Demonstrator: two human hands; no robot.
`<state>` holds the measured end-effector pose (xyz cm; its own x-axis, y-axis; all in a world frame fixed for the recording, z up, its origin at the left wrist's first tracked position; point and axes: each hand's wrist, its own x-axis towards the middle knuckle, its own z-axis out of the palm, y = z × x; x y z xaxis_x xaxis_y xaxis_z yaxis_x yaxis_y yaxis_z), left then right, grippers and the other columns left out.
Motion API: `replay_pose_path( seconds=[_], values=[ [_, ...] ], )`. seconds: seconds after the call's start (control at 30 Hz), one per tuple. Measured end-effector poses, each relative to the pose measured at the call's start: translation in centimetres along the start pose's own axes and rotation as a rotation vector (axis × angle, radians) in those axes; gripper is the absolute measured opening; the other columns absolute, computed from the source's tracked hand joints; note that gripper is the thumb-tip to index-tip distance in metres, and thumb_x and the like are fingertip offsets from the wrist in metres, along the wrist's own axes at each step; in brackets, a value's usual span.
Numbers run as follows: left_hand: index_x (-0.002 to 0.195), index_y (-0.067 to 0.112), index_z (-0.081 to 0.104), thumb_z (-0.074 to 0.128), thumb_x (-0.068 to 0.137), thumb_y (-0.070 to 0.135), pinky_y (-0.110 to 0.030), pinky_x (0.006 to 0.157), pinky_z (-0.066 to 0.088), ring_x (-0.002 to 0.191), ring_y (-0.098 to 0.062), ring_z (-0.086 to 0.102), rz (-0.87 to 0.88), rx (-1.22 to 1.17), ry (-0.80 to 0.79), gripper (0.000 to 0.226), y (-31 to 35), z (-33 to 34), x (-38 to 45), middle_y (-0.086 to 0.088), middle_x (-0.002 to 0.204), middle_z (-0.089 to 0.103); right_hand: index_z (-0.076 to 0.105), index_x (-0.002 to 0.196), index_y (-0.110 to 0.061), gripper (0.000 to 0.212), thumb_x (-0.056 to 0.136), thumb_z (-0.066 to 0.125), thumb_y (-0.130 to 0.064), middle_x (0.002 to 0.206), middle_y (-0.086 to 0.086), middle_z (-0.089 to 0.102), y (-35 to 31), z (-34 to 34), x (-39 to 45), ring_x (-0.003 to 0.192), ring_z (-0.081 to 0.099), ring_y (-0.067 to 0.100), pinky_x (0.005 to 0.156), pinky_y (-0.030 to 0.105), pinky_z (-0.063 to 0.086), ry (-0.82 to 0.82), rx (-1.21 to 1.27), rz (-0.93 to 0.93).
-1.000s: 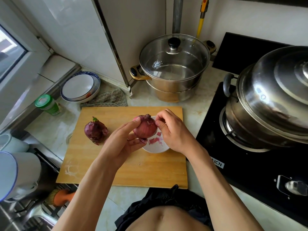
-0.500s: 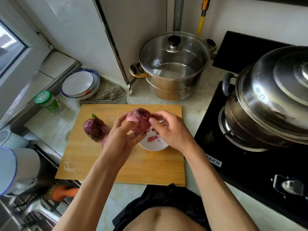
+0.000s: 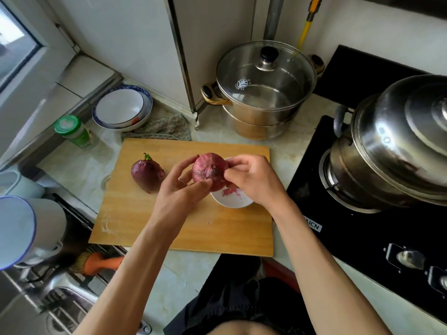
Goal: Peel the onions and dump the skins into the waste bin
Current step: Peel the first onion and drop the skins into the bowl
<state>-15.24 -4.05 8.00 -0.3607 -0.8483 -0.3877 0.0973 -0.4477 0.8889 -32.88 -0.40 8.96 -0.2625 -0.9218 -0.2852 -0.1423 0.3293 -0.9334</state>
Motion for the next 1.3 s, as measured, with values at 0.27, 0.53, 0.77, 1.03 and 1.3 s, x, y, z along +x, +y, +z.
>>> replay_pose_path(
  seconds=[0.27,0.53,0.77,1.03,1.3],
  values=[
    [0.133,0.019,0.062,0.071,0.085,-0.013,-0.036,0.089,0.058,0.104,-0.027,0.072,0.033,0.033,0.020,0.059,-0.6,-0.3,-0.5,-0.008,0.120,0.075,0.075,0.097,-0.012,0.028,0.072,0.064,-0.017,0.076,-0.002,0.077,-0.6,0.9,-0.4,0.071,0.075,0.023,0.077,0.049,0.061,0.019,-0.148,-0.002],
    [0.132,0.017,0.062,0.072,0.082,-0.017,-0.024,0.080,0.056,0.096,-0.017,0.074,0.111,0.054,0.127,0.061,-0.7,1.6,-1.4,-0.003,0.118,0.075,0.075,0.099,-0.009,0.022,0.082,0.064,0.000,0.082,0.001,0.078,0.1,0.2,0.0,0.069,0.074,0.016,0.057,0.030,0.060,0.061,-0.115,-0.081],
    [0.134,0.015,0.062,0.071,0.082,-0.017,-0.024,0.080,0.057,0.102,-0.023,0.074,0.144,0.038,0.149,0.061,-1.3,3.1,-2.5,-0.009,0.120,0.075,0.078,0.098,-0.016,0.026,0.087,0.059,-0.002,0.086,0.001,0.078,1.6,-1.5,-1.3,0.080,0.075,0.015,0.068,0.026,0.061,0.007,0.091,-0.157],
    [0.134,0.014,0.062,0.073,0.079,-0.018,-0.038,0.093,0.059,0.110,-0.031,0.073,0.176,0.089,0.129,0.065,-1.3,4.2,-1.9,-0.009,0.123,0.074,0.074,0.106,-0.017,0.022,0.091,0.068,-0.002,0.083,-0.009,0.076,2.4,-3.0,-1.5,0.077,0.075,0.010,0.060,0.019,0.056,-0.033,0.248,-0.231],
    [0.133,0.015,0.063,0.077,0.074,-0.016,-0.037,0.095,0.059,0.110,-0.028,0.073,0.216,0.247,0.059,0.068,0.0,3.0,-1.3,-0.008,0.125,0.073,0.076,0.107,-0.006,0.022,0.090,0.064,-0.002,0.079,-0.012,0.073,2.6,-2.3,-1.6,0.077,0.072,0.007,0.055,0.015,0.053,0.047,0.162,-0.256]
  ],
)
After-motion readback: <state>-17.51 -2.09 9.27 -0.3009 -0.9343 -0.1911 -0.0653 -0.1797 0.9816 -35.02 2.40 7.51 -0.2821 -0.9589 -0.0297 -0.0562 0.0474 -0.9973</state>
